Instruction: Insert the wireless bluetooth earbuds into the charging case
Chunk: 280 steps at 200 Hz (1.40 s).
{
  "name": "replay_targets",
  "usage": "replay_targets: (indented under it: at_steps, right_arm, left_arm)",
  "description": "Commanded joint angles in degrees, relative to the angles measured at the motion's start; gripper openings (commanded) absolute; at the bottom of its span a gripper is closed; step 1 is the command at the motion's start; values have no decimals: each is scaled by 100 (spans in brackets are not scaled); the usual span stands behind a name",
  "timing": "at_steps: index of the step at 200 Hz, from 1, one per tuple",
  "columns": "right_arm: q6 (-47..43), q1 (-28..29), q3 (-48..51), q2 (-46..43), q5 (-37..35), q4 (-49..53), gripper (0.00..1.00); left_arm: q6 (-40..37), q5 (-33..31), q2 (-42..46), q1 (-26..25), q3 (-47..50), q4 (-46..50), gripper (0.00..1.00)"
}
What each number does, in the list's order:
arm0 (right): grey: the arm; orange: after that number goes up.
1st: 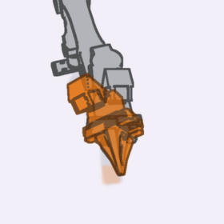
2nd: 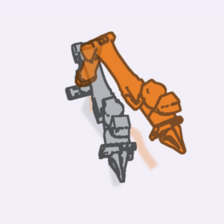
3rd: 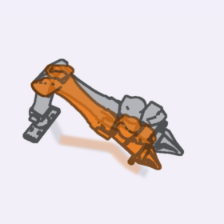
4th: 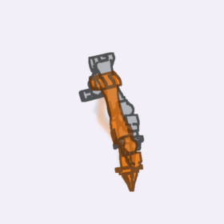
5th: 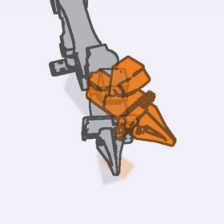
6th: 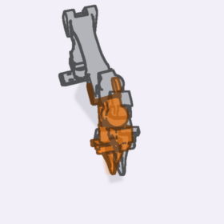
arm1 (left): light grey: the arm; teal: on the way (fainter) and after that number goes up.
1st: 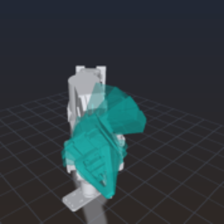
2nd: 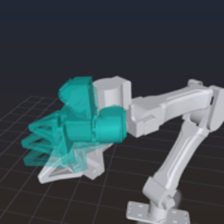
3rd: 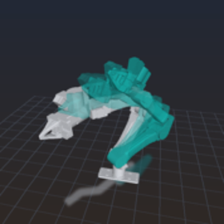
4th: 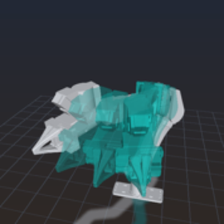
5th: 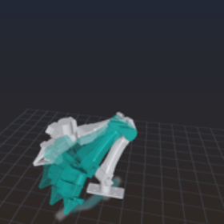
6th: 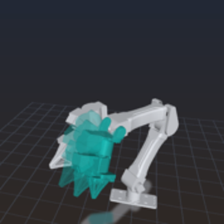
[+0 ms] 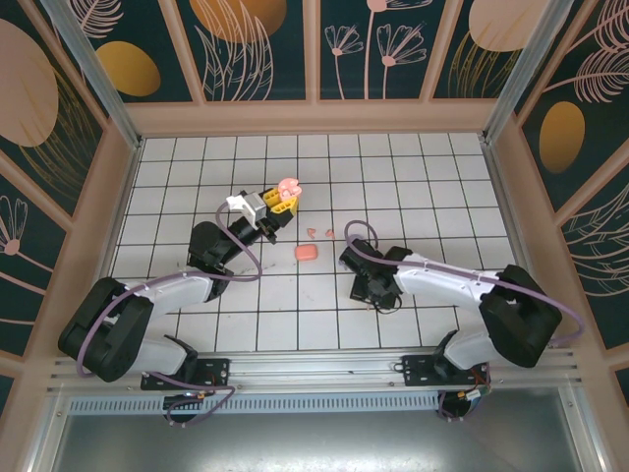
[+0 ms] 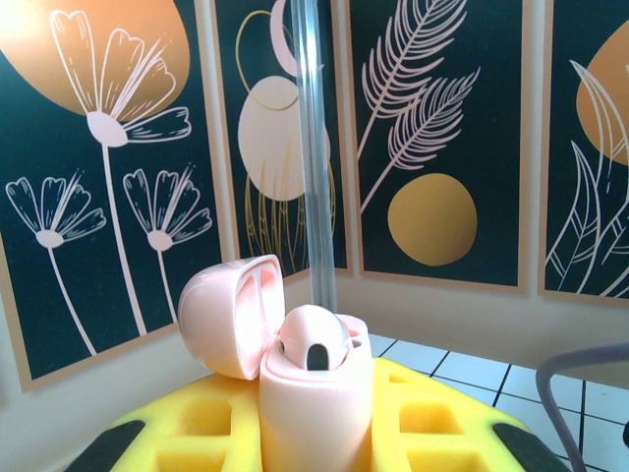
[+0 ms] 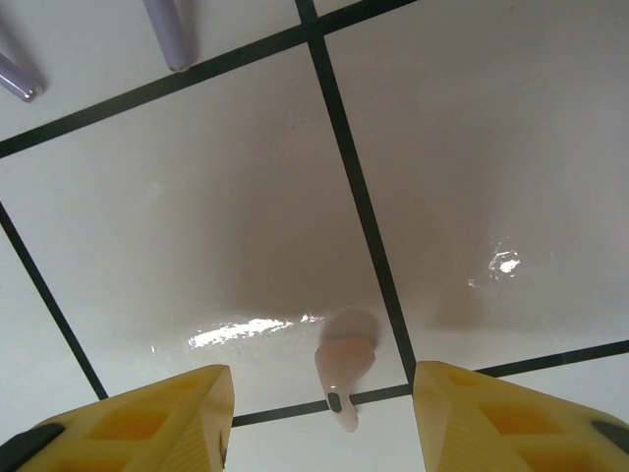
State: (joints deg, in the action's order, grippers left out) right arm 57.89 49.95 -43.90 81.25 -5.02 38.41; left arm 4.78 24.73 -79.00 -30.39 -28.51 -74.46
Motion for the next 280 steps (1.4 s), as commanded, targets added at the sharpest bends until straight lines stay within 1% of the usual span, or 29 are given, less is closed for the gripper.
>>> replay_targets:
  at_steps: [1,41,175,244,280]
  right_arm:
    - [-14,84,-204,167,-228,276,51]
    - [-57,110,-216,318,-198,203,49]
    - [-150,118,-62,438,-57,-62,42]
    - [-109,172,48,484,-43,-97,41]
    - [-115,199,81,527,-35,-132,40]
  left_arm:
    - [-53,-74,60,-27,44,-320,0]
    - [-76,-74,87,-27,39,-265,0]
    - [-116,-74,78,-22,-14,-177,0]
    - [-116,-56,51,-24,-23,-184,0]
    - [-117,-63,52,-24,-18,-175,0]
